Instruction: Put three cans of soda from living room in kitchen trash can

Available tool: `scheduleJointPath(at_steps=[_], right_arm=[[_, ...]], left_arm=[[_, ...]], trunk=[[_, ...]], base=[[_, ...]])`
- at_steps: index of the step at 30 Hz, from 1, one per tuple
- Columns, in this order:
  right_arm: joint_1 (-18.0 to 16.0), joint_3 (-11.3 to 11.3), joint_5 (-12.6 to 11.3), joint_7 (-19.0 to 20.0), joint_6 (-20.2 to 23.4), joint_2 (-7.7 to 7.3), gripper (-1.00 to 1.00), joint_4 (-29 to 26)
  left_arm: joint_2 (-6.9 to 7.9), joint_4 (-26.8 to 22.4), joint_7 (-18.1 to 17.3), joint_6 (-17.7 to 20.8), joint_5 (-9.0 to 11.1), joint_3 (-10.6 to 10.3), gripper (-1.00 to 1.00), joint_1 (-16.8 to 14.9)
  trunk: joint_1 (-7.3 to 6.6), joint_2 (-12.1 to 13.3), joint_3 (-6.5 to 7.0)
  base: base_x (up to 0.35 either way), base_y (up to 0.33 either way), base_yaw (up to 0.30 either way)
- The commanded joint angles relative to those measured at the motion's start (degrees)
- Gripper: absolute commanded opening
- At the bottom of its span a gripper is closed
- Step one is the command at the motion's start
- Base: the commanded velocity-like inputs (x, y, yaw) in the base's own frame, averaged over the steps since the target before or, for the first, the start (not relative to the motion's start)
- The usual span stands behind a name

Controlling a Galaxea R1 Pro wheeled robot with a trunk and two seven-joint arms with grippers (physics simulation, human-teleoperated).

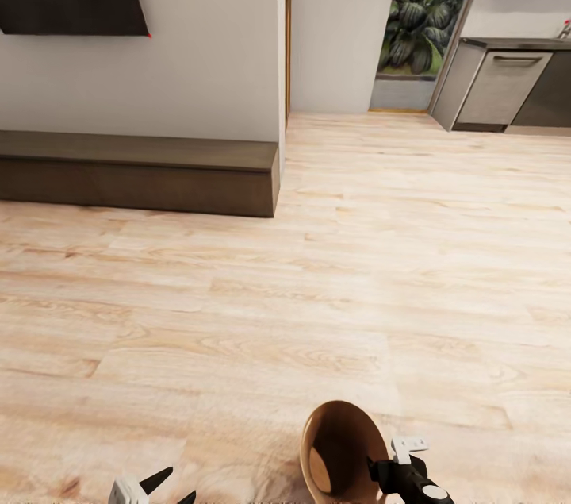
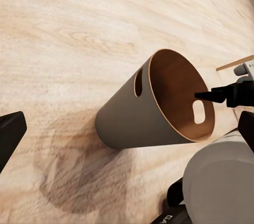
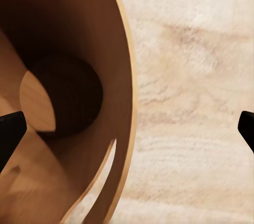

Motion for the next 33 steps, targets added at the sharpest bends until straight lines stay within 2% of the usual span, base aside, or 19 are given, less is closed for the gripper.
scheduleJointPath(at_steps=[1,20,33], right_arm=[[0.0,0.0,0.0,0.0,0.0,0.0,1.0,0.0],[0.0,0.0,0.0,0.0,0.0,0.0,1.0,0.0],[0.0,0.0,0.0,0.0,0.0,0.0,1.0,0.0]], left_arm=[[0.0,0.0,0.0,0.0,0.0,0.0,1.0,0.0],[0.0,0.0,0.0,0.0,0.0,0.0,1.0,0.0],[0.0,0.0,0.0,0.0,0.0,0.0,1.0,0.0]], trunk=[[0.0,0.0,-0.09],[0.0,0.0,-0.81],[0.0,0.0,-1.86]], base=[[0.0,0.0,0.0],[0.0,0.0,0.0],[0.0,0.0,0.0]])
